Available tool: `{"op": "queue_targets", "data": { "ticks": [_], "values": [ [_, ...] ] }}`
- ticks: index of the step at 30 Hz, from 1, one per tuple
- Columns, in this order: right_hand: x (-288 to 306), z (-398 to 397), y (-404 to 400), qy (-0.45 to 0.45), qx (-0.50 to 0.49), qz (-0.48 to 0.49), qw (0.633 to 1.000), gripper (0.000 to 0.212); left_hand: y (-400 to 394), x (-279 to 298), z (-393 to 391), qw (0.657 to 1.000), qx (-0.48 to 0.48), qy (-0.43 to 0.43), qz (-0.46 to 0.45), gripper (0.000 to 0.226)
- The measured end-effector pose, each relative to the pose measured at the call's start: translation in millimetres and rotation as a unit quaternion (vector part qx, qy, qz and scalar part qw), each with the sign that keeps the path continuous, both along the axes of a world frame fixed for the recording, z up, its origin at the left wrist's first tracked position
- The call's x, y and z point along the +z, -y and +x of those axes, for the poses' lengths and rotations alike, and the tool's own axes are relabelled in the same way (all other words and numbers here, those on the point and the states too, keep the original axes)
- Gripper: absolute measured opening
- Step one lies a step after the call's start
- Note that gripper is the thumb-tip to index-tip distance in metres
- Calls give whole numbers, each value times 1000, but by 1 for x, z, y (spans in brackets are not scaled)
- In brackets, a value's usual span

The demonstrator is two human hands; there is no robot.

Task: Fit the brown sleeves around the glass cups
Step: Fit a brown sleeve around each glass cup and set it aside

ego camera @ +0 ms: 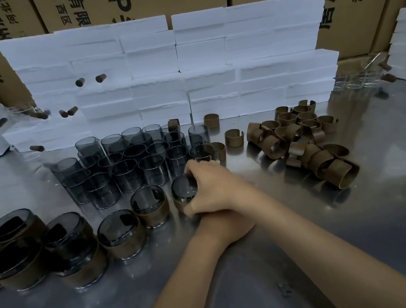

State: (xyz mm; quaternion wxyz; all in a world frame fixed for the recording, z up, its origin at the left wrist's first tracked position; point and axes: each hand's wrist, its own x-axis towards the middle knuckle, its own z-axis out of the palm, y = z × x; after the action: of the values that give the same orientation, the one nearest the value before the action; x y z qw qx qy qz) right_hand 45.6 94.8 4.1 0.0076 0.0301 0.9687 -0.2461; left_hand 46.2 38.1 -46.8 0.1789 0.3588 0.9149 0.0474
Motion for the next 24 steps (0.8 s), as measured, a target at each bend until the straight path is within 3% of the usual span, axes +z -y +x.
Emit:
{"op": "queue_targets", "data": {
  "ticks": [1, 4, 6, 8, 10, 12, 15, 18, 21, 24],
  "values": [
    [-1, -4, 2, 17, -1, 12, 1000, 69, 2, -1, -3, 998, -20, -43, -47, 59],
    [-4, -11, 9, 34, 3, 28, 999, 74, 2, -15, -15, 989, -92, -114, -31, 79],
    [-4, -12, 12, 39, 13, 25, 999, 81, 1, -18, -17, 990, -96, -96, 32, 84],
    [1, -12, 13, 46, 11, -19, 999, 89, 0, -18, -14, 993, -20, -41, 110, 79],
    [7, -13, 8, -8, -21, -58, 998, 73, 1, -19, -14, 982, 40, 8, 184, 61],
    [9, -17, -7, -97, -94, -56, 989, 45, -1, -16, -16, 966, 6, -25, 256, 46],
    [2, -25, -34, -76, -169, 8, 983, 48, -1, -12, -17, 938, -32, -15, 344, 34],
    [-11, -31, -50, 4, -161, -13, 987, 54, -4, -14, -23, 933, -32, -11, 357, 29],
    [-22, -33, -54, -62, -176, -53, 981, 30, -4, -16, -26, 931, -40, -4, 362, 29],
    [-24, -25, -54, -117, -175, -77, 975, 24, -2, -17, -28, 932, -51, -6, 359, 27]
  ]
}}
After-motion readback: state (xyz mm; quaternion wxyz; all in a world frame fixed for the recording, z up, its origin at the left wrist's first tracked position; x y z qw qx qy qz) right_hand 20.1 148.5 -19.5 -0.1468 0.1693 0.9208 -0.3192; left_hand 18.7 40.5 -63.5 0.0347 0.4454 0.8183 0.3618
